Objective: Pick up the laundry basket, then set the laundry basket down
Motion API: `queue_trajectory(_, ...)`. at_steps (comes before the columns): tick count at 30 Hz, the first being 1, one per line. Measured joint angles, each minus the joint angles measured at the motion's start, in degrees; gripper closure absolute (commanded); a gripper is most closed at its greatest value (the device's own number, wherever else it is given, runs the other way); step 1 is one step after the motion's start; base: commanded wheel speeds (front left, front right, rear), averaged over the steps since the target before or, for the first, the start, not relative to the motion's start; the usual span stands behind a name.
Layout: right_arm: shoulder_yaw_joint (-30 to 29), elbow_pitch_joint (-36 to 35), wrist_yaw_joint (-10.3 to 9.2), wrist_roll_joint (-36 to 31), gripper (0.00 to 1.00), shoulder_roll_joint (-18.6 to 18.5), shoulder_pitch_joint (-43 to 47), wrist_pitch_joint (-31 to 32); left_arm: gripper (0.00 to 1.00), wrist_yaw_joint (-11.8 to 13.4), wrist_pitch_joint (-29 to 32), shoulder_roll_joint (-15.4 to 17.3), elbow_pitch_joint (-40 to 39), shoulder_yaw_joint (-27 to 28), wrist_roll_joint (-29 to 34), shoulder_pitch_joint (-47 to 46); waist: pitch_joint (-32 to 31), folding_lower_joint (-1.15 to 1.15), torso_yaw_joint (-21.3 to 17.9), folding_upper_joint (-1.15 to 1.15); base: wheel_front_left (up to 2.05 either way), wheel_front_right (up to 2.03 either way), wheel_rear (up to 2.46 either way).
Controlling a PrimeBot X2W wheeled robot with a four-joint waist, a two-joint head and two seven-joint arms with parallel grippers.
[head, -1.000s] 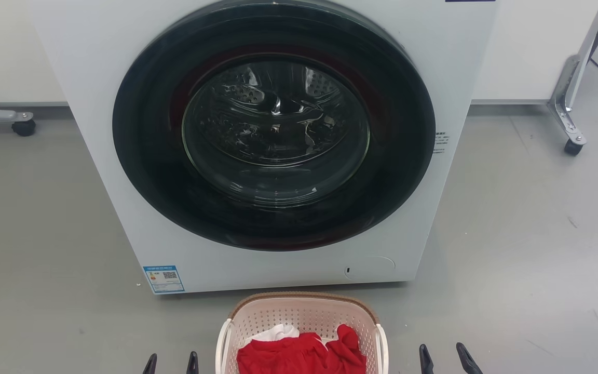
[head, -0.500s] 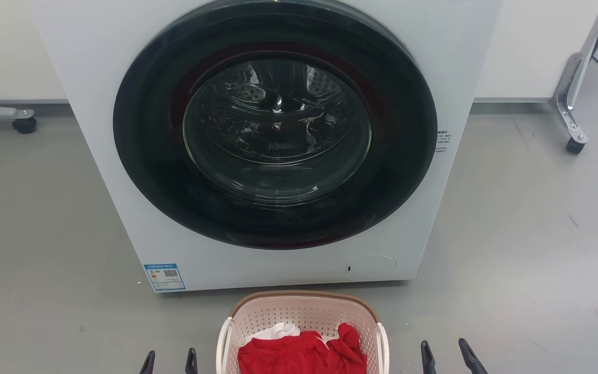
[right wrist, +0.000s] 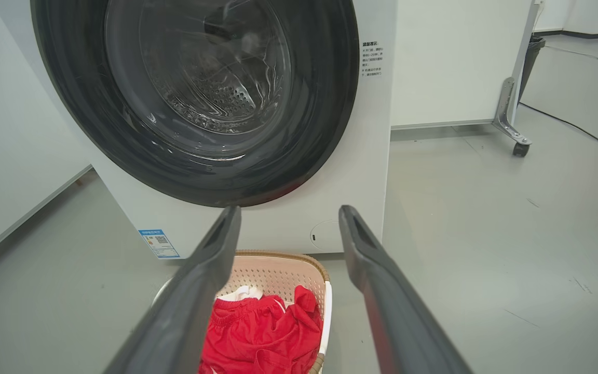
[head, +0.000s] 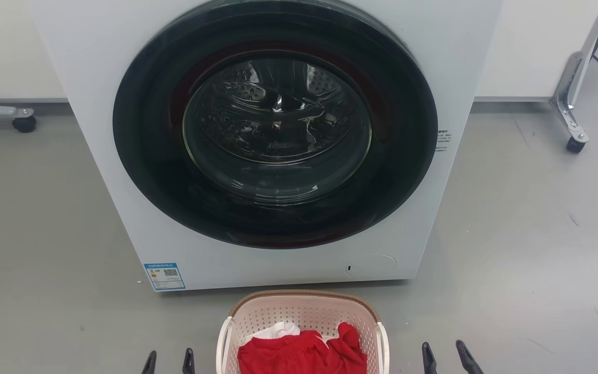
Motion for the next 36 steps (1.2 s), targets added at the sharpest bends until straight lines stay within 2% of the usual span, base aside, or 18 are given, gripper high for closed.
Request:
queue_trajectory(6,0.05,3.31,0.00,0.01,1.00,0.01,1.47,0.18,1.00,-0.07,0.11,-0.35,3.15,-0.34,-0.08,1.01,0.01,0.00,0.00,0.00,0.00,0.00,0.00)
queue_trajectory(11,-0.86,3.46,0.52,1.79,1.00,0.02,1.73,0.62,1.00,-0.59,0.93,-0.45,3.41,0.41,-1.97,1.17,0.06,0.00,0.04,0.00,0.00,0.00,0.00)
queue_trajectory(36,-7.79,3.46,4.10,22.64,1.00,0.21,-0.12,6.26,1.00,-4.16,6.66,-1.18,3.57,5.35,-20.78,-0.52,0.23,0.00,0.21,0.00,0.00,0.00,0.00)
